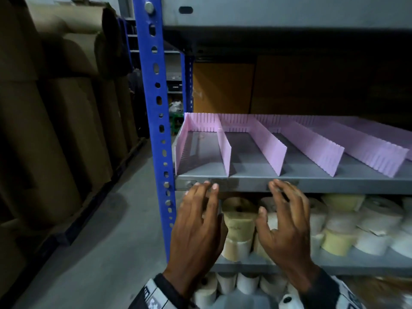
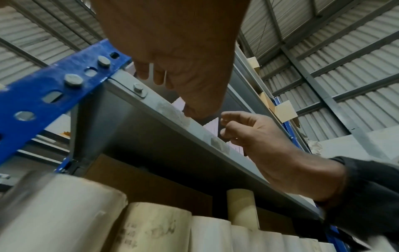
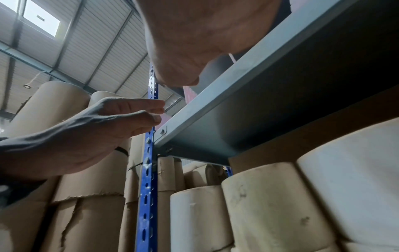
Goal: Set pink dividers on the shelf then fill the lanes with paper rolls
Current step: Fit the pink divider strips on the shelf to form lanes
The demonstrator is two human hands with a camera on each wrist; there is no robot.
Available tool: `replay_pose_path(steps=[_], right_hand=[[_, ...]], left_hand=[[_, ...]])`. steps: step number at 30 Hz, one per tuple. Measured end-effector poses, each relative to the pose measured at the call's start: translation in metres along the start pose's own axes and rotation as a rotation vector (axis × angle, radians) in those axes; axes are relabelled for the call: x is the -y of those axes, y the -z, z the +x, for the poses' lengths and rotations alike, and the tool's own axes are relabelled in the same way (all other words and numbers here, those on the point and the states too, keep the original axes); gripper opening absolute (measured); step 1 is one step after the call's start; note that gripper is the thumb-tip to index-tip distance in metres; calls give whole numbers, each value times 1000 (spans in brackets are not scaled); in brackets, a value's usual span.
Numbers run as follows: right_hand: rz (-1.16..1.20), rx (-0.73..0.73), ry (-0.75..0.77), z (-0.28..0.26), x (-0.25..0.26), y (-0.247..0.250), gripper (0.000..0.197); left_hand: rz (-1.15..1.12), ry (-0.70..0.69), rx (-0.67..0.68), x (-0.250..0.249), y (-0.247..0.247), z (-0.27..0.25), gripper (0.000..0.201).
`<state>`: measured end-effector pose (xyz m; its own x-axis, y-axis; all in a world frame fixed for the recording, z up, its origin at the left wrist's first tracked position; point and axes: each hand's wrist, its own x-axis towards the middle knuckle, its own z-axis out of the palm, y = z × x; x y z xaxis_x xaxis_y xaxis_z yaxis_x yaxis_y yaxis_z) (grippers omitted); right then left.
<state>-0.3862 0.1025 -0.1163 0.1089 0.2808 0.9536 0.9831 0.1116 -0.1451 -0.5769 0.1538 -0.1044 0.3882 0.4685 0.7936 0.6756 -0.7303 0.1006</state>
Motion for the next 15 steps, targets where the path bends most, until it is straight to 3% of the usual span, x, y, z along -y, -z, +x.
replay_pose_path(steps=[7,15], right_hand=[[-149,41,-45,6,-26,6,54],[-269,150,9,1,-35,-2,63]], left_hand=[[52,-46,101,-8,-17,30,73],[86,-53,90,-5,-25,27,65]])
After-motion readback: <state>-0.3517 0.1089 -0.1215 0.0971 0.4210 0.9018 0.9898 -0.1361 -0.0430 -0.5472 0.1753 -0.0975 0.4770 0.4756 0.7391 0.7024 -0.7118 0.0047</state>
